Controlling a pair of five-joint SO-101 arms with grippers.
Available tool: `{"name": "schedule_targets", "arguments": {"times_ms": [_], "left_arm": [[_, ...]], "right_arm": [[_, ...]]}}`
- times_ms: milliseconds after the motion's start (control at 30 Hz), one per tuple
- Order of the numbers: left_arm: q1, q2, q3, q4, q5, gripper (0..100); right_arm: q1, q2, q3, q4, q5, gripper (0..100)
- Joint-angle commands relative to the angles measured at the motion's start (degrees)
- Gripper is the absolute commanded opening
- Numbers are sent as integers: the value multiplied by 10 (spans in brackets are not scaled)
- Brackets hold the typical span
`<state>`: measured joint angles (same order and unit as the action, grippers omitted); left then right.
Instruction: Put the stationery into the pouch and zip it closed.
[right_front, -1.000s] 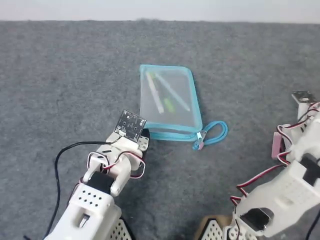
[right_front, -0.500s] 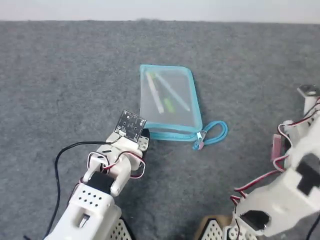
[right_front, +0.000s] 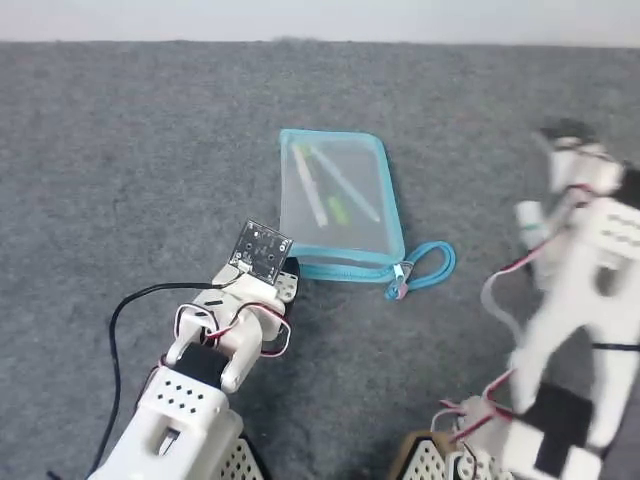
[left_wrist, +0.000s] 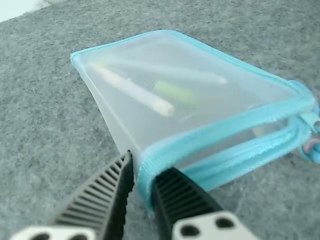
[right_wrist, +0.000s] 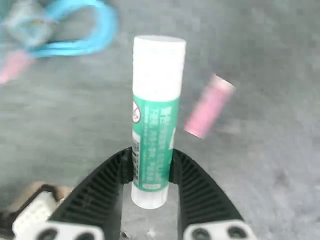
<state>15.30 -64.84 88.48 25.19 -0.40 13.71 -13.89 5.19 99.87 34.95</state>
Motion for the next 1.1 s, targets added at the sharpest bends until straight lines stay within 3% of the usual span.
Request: {"name": "schedule_targets", "arguments": {"times_ms": [0,167,333,633,1067], "left_arm": [[4,6,-9,4,-1,12],[4,6,-10,4,-1,12],[4,6,-16,4,-2,12],[4,6,-20,4,-2,12],[4,6,-20,4,-2,12]], "right_arm": [[-163,-72,46,18,-52,6],[-344,-132,146,1,-108,6],[-434,-145,205,-26,-140,6],[-441,-50,171,-52,-143,6],[-391,225,-127,-25,-235,6]]}}
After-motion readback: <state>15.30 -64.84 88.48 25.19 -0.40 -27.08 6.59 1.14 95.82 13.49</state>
